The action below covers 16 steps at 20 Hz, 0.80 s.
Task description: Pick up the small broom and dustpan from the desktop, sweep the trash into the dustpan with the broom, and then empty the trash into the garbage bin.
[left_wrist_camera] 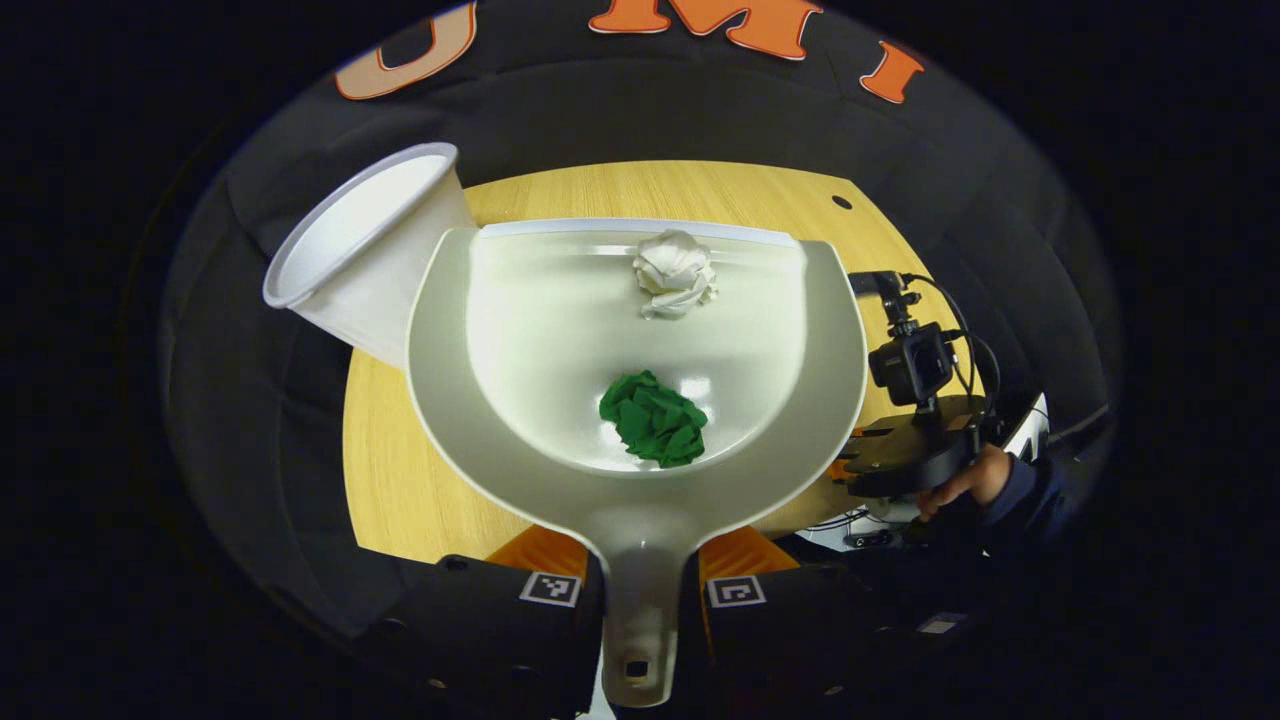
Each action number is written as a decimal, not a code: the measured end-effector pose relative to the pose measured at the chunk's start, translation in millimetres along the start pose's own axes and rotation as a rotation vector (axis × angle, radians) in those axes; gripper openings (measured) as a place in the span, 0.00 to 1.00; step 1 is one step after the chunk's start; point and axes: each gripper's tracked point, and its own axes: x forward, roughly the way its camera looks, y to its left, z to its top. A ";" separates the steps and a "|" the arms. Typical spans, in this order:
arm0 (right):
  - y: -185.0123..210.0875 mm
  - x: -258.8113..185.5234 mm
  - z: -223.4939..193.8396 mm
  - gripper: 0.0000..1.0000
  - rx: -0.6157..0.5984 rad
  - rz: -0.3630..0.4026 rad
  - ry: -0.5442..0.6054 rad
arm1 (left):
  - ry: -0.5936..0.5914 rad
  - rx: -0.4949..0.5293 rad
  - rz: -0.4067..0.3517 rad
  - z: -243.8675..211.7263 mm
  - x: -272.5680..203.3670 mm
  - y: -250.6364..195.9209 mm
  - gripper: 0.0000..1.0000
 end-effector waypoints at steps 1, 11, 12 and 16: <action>2.0 -1.7 10.5 0.17 -0.003 0.003 0.000 | -0.007 -0.002 0.005 4.9 -9.8 3.5 0.32; 8.3 -15.0 72.4 0.17 -0.003 0.005 -0.001 | -0.073 -0.108 0.100 54.5 -60.7 111.8 0.32; 6.2 -15.0 72.9 0.17 0.002 0.001 0.001 | -0.072 -0.123 0.108 56.8 -60.5 124.3 0.31; 7.7 -12.8 76.4 0.17 0.008 -0.010 0.007 | -0.062 -0.168 0.146 62.9 -58.7 179.3 0.31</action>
